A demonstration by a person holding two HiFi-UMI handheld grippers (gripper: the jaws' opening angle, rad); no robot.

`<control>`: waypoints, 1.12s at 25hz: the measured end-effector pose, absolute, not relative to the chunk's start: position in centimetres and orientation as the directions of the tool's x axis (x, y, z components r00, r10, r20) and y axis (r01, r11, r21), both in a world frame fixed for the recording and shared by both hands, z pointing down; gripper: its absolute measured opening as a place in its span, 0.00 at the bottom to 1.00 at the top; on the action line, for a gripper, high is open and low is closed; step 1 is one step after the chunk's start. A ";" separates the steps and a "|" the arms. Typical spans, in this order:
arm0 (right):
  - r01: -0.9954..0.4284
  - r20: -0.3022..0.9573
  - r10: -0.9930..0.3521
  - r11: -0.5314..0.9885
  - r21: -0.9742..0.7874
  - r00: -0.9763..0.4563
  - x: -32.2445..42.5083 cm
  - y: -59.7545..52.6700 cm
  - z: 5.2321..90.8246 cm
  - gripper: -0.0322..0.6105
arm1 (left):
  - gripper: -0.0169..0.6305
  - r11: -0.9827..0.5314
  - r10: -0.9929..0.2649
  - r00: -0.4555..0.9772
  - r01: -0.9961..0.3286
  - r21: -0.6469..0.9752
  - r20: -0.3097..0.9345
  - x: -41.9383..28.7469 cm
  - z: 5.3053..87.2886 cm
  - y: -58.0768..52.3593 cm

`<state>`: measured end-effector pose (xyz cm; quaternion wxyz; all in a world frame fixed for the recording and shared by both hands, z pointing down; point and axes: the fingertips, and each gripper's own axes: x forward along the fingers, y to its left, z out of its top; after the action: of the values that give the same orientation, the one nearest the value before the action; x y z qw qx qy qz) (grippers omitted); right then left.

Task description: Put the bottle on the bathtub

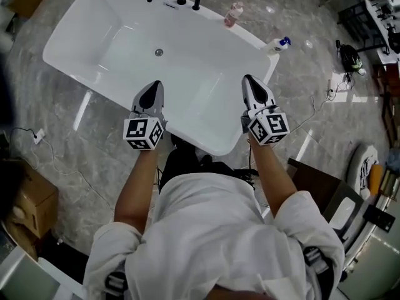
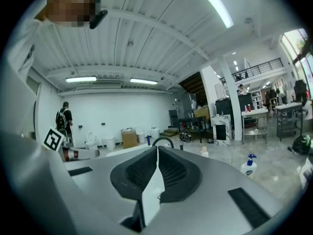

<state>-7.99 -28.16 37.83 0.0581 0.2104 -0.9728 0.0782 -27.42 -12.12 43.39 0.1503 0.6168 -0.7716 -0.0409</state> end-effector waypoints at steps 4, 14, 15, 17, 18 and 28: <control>-0.443 0.039 -0.441 0.889 -0.118 -0.896 -3.2 -23.2 31.9 0.08 | 0.05 0.213 -0.971 -0.185 -0.956 0.202 0.149 -25.0 39.2 -6.6; -0.448 -0.063 -0.447 0.894 0.004 -0.892 12.1 -10.9 25.6 0.07 | 0.05 0.189 -0.978 -0.172 -0.971 0.148 0.121 -13.2 32.8 5.4; -0.447 -0.057 -0.446 0.895 0.007 -0.893 13.1 -9.9 25.8 0.07 | 0.05 0.183 -0.979 -0.166 -0.972 0.148 0.123 -12.2 32.6 6.2; -0.445 -0.037 -0.444 0.896 0.001 -0.895 14.7 -8.2 26.7 0.07 | 0.05 0.167 -0.981 -0.149 -0.975 0.146 0.124 -10.6 32.5 7.4; -0.440 -0.027 -0.440 0.898 -0.007 -0.897 15.2 -7.3 27.1 0.07 | 0.05 0.160 -0.982 -0.142 -0.976 0.150 0.125 -10.0 32.6 7.8; -0.442 0.042 -0.441 0.895 -0.053 -0.897 15.2 -2.2 28.8 0.07 | 0.05 0.005 -0.995 0.014 -0.980 0.201 0.094 -7.4 32.8 7.4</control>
<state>15.15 -2.16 28.77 0.0144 0.2267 -0.9734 0.0303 -7.40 7.45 32.78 0.1050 0.7042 -0.7012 -0.0375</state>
